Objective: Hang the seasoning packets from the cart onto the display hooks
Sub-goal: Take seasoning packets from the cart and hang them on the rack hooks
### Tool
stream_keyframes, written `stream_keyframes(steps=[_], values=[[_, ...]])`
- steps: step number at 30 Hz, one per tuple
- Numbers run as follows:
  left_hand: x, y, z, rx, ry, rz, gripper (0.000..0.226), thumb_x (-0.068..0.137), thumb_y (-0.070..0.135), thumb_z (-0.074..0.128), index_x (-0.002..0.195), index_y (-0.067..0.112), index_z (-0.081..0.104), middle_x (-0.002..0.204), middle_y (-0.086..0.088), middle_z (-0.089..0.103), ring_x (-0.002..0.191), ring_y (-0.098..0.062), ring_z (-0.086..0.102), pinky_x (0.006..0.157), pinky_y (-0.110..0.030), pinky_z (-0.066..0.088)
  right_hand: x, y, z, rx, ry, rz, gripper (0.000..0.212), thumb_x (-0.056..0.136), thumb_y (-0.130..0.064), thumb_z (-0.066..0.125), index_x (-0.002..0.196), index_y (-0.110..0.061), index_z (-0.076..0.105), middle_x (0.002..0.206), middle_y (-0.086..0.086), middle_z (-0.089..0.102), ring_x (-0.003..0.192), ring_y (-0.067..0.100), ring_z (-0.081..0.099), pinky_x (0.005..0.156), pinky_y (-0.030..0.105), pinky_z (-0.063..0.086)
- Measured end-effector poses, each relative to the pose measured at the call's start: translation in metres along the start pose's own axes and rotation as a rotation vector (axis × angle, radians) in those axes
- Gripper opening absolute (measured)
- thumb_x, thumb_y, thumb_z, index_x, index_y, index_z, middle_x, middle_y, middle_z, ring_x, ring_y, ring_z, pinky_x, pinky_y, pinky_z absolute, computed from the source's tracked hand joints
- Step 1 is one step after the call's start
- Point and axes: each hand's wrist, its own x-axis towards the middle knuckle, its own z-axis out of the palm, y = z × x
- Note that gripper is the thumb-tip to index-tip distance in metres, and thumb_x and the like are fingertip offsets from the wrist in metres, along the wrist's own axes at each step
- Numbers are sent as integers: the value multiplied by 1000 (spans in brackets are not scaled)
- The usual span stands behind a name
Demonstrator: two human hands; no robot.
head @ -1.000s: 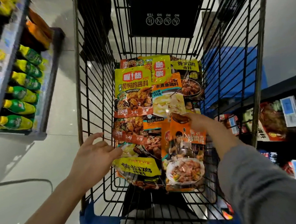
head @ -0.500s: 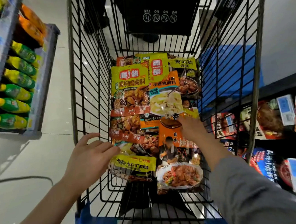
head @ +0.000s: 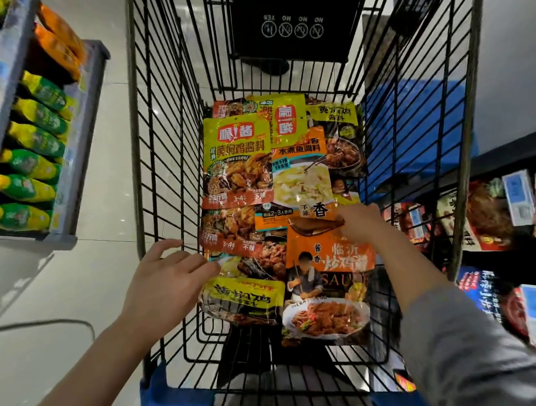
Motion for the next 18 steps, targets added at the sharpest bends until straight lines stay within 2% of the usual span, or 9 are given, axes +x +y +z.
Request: stream_keyframes(steps=[3, 5, 7, 11, 12, 15, 16, 18], values=[[0, -2, 2, 19, 16, 24, 34, 76, 14, 38, 88, 24, 68, 73, 6, 66, 66, -22, 66, 91, -40, 37, -46, -10, -8, 55, 189, -85, 14, 91, -21, 55, 98, -28, 65, 90, 0, 64, 96, 26, 54, 90, 37, 28], [-1, -3, 2, 24, 24, 50, 24, 73, 13, 52, 87, 24, 68, 72, 6, 65, 66, -22, 65, 91, -40, 37, -82, -17, -14, 54, 262, -126, 15, 91, -21, 54, 97, -28, 67, 86, -3, 61, 95, 25, 54, 85, 36, 28], [-1, -4, 4, 0, 44, 78, 27, 66, 11, 66, 89, 25, 66, 73, 5, 65, 66, -22, 65, 90, -40, 40, -114, -21, -14, 7, 320, -181, 17, 89, -16, 56, 97, -24, 68, 89, -4, 63, 96, 25, 56, 84, 38, 32], [-2, -6, 5, -64, 91, 158, 24, 74, 19, 45, 94, 26, 55, 81, 3, 68, 71, -23, 67, 88, -40, 36, -162, -29, -11, 14, 517, -202, 28, 58, 1, 80, 75, -20, 72, 65, -4, 66, 63, 24, 62, 62, 44, 51], [-1, -5, 3, -67, 96, 175, 25, 74, 18, 44, 95, 25, 56, 84, 2, 69, 74, -23, 67, 87, -40, 36, -170, -34, -9, -10, 512, -200, 28, 58, 0, 80, 76, -20, 71, 65, -4, 65, 63, 23, 62, 62, 43, 52], [-3, 8, -1, -114, 147, 211, 27, 68, 15, 56, 93, 21, 64, 95, -4, 70, 78, -25, 68, 86, -39, 34, -183, -49, -7, -84, 411, -156, 22, 83, -7, 60, 100, -20, 64, 89, -1, 66, 91, 23, 59, 85, 40, 41], [-4, 14, -2, -139, 168, 242, 26, 69, 15, 55, 91, 20, 68, 98, -4, 70, 77, -25, 68, 86, -39, 34, -186, -52, -6, -86, 402, -126, 23, 86, -7, 56, 104, -21, 63, 93, -2, 65, 94, 22, 58, 87, 38, 38], [-4, 28, -8, -180, 214, 288, 27, 73, 17, 48, 89, 21, 69, 103, -5, 69, 75, -23, 66, 86, -39, 34, -196, -53, -5, -47, 517, -105, 26, 75, 1, 66, 94, -18, 67, 80, -1, 67, 80, 24, 62, 79, 37, 43]])
